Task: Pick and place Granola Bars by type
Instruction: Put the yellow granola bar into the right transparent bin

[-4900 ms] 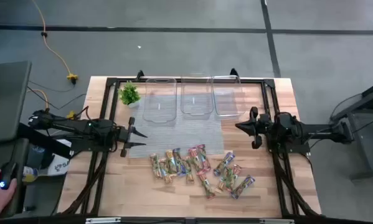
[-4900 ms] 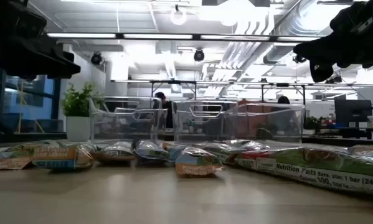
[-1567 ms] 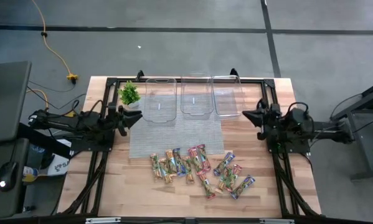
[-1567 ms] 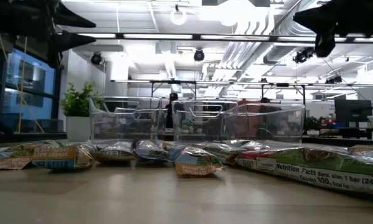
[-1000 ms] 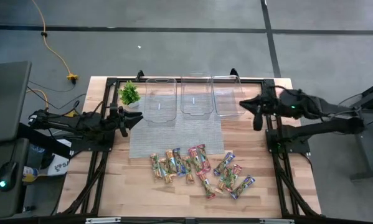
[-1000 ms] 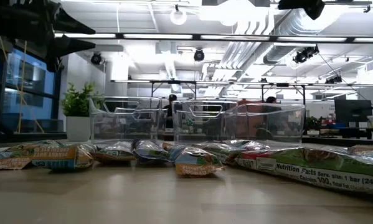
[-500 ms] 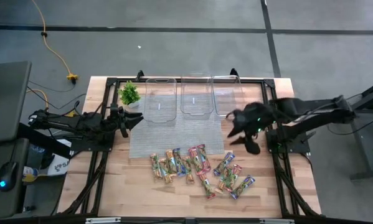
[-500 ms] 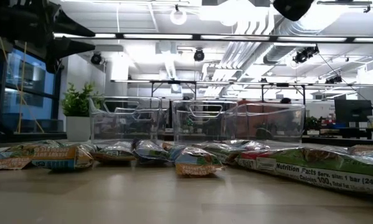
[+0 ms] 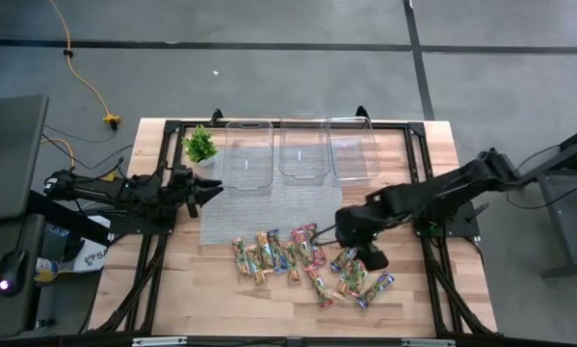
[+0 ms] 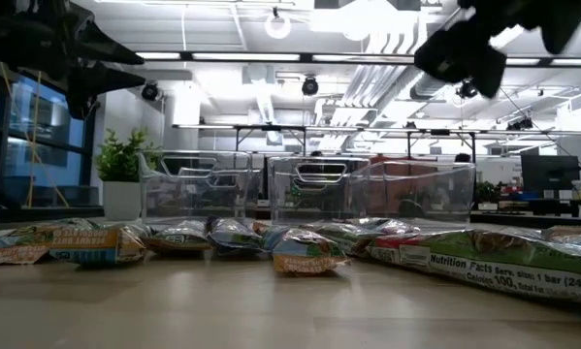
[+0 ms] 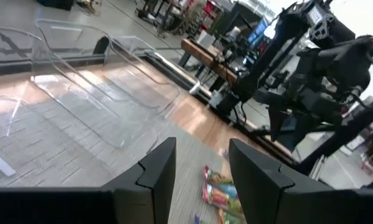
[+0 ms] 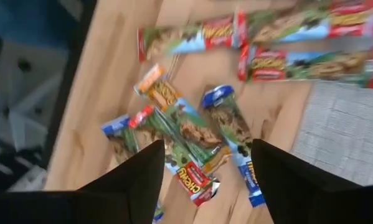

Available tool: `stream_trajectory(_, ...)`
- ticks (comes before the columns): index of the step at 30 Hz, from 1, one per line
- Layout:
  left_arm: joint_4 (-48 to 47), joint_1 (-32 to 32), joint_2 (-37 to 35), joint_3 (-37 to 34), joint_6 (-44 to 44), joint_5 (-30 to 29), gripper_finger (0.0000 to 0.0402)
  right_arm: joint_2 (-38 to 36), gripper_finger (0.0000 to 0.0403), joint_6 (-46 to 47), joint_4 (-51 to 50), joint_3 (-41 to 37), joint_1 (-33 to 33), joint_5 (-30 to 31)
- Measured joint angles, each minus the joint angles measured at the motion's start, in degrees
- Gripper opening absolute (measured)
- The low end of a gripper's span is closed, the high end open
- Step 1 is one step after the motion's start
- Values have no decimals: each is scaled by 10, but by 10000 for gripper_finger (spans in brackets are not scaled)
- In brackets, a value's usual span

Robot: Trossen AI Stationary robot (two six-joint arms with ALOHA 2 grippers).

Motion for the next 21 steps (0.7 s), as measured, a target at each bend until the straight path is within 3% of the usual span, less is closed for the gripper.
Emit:
stream_trajectory(8,-26,0,0,0,0,30,142,96,228,-90,-3,0,35,-24)
stream_trajectory(17,-36,0,0,0,0,28,142,167,228,-132,60,-2,54,43)
stream_trajectory(21,-41,0,0,0,0,25,142,178,228,-120,72,-2,58,45)
